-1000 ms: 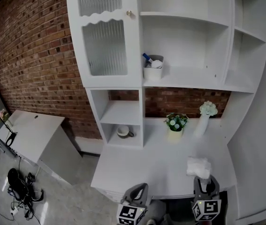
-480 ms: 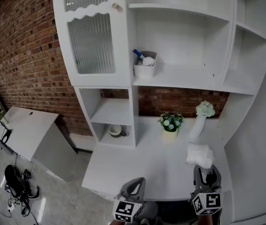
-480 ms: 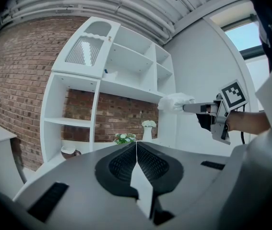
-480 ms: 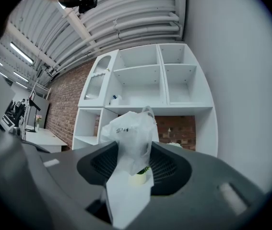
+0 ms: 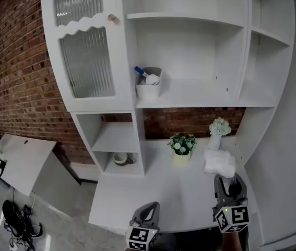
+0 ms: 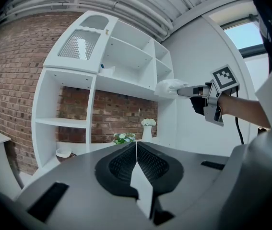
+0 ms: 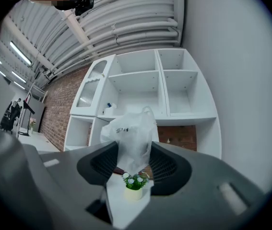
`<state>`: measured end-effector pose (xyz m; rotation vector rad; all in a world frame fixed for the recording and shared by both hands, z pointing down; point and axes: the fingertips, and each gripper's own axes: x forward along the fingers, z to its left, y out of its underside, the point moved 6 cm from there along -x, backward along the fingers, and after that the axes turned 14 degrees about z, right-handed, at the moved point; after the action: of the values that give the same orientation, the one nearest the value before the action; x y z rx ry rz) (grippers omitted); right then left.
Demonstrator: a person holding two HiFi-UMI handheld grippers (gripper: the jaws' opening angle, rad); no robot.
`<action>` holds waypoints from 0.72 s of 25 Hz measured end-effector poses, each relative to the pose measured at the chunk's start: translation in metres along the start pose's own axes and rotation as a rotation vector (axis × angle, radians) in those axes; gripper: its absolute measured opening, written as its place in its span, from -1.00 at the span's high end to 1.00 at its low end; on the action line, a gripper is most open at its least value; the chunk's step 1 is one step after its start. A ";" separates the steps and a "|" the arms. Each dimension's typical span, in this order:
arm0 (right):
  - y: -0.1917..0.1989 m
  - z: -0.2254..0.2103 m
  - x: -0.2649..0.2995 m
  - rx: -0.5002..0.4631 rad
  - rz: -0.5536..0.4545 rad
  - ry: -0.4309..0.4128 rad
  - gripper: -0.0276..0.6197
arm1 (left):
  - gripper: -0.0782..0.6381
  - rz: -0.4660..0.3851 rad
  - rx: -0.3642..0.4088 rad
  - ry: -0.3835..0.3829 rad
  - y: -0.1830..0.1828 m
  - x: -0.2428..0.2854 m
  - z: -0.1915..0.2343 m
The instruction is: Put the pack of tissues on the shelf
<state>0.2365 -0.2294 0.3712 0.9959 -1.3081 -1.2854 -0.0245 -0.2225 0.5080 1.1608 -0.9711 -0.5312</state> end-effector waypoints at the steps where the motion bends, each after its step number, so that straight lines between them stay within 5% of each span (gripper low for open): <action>1: -0.007 -0.001 0.003 -0.013 -0.006 0.007 0.34 | 0.75 0.001 -0.006 0.006 -0.002 0.002 0.003; 18: -0.107 -0.018 0.062 -0.056 -0.124 0.055 0.33 | 0.75 -0.036 0.064 0.072 -0.035 0.036 0.033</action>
<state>0.2354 -0.3030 0.2707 1.0794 -1.1775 -1.3715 -0.0297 -0.2802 0.4907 1.2484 -0.9121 -0.4863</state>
